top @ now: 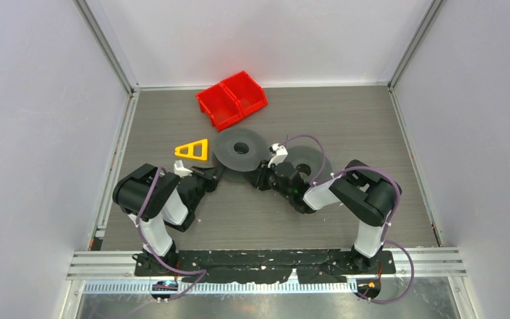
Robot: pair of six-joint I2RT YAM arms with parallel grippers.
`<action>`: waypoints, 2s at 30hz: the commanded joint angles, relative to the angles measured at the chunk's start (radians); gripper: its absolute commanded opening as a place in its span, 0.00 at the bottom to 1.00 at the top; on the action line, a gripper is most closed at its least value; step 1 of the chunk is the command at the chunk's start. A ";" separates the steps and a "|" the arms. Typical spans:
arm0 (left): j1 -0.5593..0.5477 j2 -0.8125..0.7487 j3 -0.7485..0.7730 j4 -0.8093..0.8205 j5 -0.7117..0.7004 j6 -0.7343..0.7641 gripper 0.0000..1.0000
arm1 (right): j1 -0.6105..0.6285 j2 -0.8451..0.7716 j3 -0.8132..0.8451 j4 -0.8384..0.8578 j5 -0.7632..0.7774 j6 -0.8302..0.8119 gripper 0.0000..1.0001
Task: Wrap the cables
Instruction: Place the cable reel at the center of the board.
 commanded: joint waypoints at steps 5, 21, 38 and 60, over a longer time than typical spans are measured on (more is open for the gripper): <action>-0.001 -0.002 -0.009 0.079 0.027 0.040 0.12 | 0.016 -0.068 -0.021 -0.034 0.049 -0.021 0.29; -0.001 -0.032 -0.071 0.079 0.030 0.013 0.40 | 0.028 -0.212 -0.075 -0.093 0.043 -0.085 0.29; -0.001 -0.229 -0.179 0.060 -0.073 0.110 0.54 | 0.033 -0.453 -0.033 -0.283 0.061 -0.176 0.31; -0.011 -0.771 -0.184 -0.773 -0.175 0.049 0.53 | 0.030 -0.524 0.055 -0.447 0.101 -0.253 0.35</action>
